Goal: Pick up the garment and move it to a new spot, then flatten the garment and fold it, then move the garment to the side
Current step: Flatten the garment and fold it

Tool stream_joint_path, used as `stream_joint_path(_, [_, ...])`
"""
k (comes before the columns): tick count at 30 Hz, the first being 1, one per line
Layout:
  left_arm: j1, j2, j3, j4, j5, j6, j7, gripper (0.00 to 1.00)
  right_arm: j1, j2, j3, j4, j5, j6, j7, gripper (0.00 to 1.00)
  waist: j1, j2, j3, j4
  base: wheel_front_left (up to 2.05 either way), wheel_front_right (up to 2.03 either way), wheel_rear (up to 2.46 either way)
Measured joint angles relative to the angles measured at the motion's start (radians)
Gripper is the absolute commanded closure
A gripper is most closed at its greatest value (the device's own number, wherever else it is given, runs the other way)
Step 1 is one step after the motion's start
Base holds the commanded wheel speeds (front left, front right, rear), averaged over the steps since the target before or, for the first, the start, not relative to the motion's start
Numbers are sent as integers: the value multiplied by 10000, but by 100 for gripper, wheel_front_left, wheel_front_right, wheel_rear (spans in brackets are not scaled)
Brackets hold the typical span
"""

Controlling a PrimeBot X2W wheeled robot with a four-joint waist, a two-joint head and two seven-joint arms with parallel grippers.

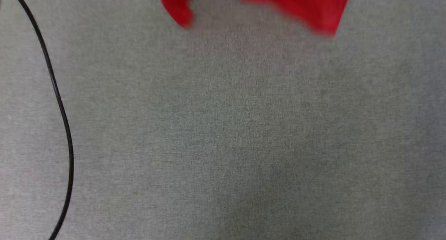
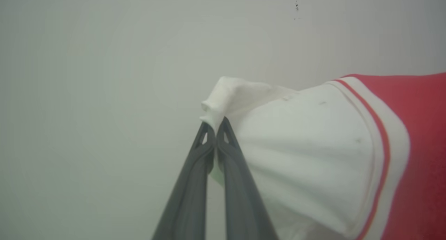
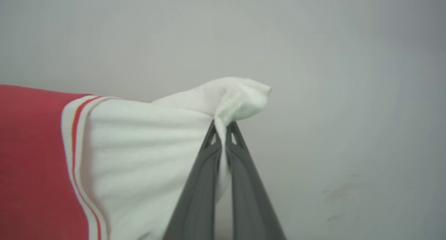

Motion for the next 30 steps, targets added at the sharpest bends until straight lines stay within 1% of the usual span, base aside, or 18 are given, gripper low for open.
stream_joint_path(4, [-1041, 8, 6, 497, 151, -8, -416, 100, -1105, -121, 326, 385, -27, 2, -424, 100, 0, 0, 528, -23, 0, 0, 0])
stream_joint_path(8, [-1549, 6, -29, 1016, 199, -121, -732, 100, -1743, -153, 646, 803, 75, 2, -736, 100, 0, 0, 980, -33, 0, 0, 0])
stream_joint_path(13, [-1626, -146, -63, 1762, 15, -393, -848, 100, -1859, -144, 1164, 1342, 360, 0, -1001, 100, 0, 0, 1442, -21, 0, 0, 0])
stream_joint_path(17, [-1322, -336, -113, 2383, -259, -717, -771, 100, -1665, -130, 1732, 1789, 740, 0, -1185, 100, -1, 0, 1690, 10, 0, 0, 0])
stream_joint_path(20, [-891, -487, -100, 2794, -627, -949, -761, 100, -1157, -109, 2314, 1965, 1177, 0, -1317, 100, -1, 0, 1745, 34, 0, 0, 0])
stream_joint_path(23, [-139, -631, -127, 3074, -1011, -1126, -867, 100, -253, -138, 2851, 2027, 1670, 0, -1569, 100, -1, 0, 1638, 53, 0, 0, 0])
stream_joint_path(27, [1354, -803, -150, 3212, -1647, -1212, -1058, 100, 1559, -167, 3358, 1896, 2449, -2, -1948, 100, -1, 0, 1312, 77, 0, 0, 0])
stream_joint_path(30, [2878, -957, -339, 2844, -2301, -1216, -1229, 100, 3019, -217, 3568, 1649, 2949, -2, -2259, 100, -2, 0, 962, 105, 0, 0, 0])
